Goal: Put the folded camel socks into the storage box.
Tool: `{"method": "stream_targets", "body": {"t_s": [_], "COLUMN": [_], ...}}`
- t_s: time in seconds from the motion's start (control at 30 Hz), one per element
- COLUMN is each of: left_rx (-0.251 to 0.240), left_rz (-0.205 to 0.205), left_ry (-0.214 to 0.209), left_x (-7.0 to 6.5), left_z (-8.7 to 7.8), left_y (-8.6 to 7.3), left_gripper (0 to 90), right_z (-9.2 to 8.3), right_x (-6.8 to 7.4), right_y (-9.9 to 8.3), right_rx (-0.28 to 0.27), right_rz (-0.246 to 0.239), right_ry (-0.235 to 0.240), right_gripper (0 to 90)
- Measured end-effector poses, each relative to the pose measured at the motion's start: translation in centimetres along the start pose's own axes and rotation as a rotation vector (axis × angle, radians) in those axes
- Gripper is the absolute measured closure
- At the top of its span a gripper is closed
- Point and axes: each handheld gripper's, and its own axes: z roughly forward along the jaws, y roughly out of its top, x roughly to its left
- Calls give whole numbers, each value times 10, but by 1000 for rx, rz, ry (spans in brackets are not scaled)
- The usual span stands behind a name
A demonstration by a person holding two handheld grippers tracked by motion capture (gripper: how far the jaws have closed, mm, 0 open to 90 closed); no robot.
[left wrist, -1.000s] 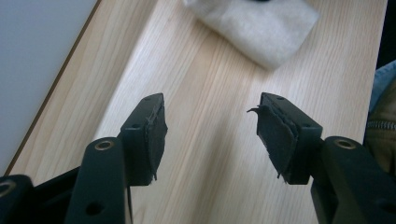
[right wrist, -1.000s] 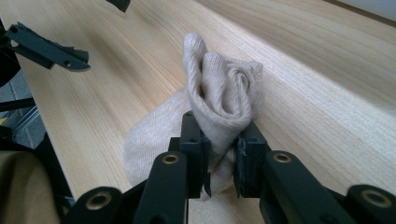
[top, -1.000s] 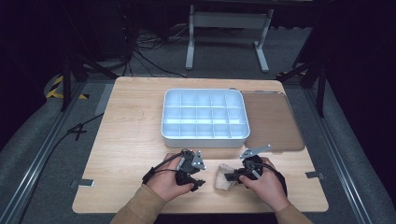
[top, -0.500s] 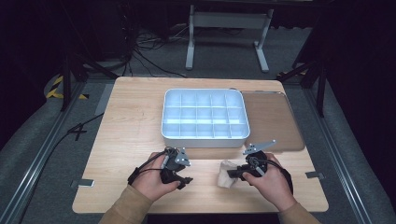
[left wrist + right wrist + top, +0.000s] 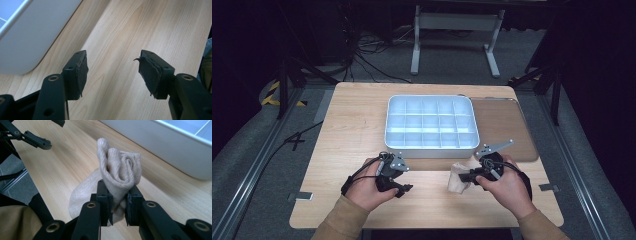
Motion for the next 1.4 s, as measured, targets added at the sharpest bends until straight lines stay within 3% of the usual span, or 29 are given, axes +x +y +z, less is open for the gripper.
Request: {"method": "stream_targets", "body": {"t_s": [0.23, 0.73, 1.23, 1.4], "left_rx": [-7, -14, -23, -28], "left_rz": [-26, -32, -50, -73], "left_ry": [4, 2, 5, 14], "left_x": [4, 7, 9, 9], "left_z": [-6, -11, -14, -18], "left_y": [-3, -5, -12, -17], "left_gripper": [408, 409, 417, 415], "right_z": [-8, -25, -35, -37], "right_x": [-3, -13, -24, -31], "right_y": [9, 27, 48, 56], "right_rx": [-11, -43, -39, -34], "right_rz": [-15, -34, -68, -78], "right_ry": [-12, -44, -81, -96], "right_gripper": [770, 769, 765, 765]}}
